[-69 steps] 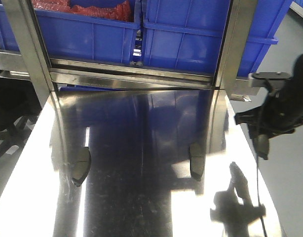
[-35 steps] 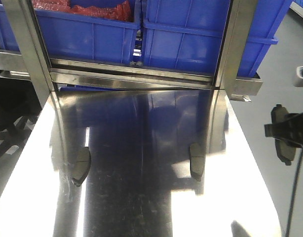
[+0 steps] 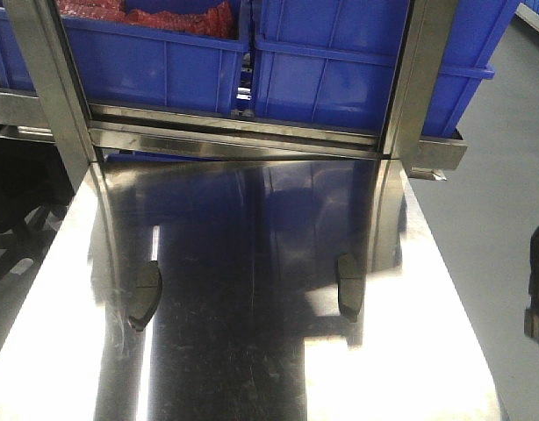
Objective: Move and align brake pads A on conveyor
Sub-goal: 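Close the right gripper on the brake pad and lift it, then raise both held brake pads clear of the table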
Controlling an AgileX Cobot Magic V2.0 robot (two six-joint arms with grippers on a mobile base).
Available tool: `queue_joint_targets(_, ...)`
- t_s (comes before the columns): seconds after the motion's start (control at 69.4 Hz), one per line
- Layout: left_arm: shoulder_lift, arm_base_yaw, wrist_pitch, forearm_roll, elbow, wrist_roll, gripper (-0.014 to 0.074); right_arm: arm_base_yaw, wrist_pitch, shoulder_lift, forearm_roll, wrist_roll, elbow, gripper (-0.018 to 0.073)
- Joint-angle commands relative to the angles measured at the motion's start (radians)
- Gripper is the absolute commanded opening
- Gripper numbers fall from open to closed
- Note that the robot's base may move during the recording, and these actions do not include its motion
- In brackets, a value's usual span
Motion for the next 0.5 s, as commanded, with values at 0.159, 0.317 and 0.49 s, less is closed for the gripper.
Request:
queue_joint_targets(0.159, 0.004, -0.006, -0.087, -0.008, -0.031, -0.010, -0.0008, -0.003, -0.151, -0.114, 0.121, -0.096, 0.084, 0.0025)
queue_joint_targets(0.317, 0.004, -0.006, -0.087, -0.008, -0.031, -0.010, -0.0008, -0.003, -0.153, -0.183, 0.137, -0.098, 0.111, 0.0025)
queue_joint_targets(0.49, 0.004, -0.005, -0.087, -0.008, -0.031, -0.010, -0.0008, -0.003, -0.159, -0.234, 0.143, -0.101, 0.116, 0.0025)
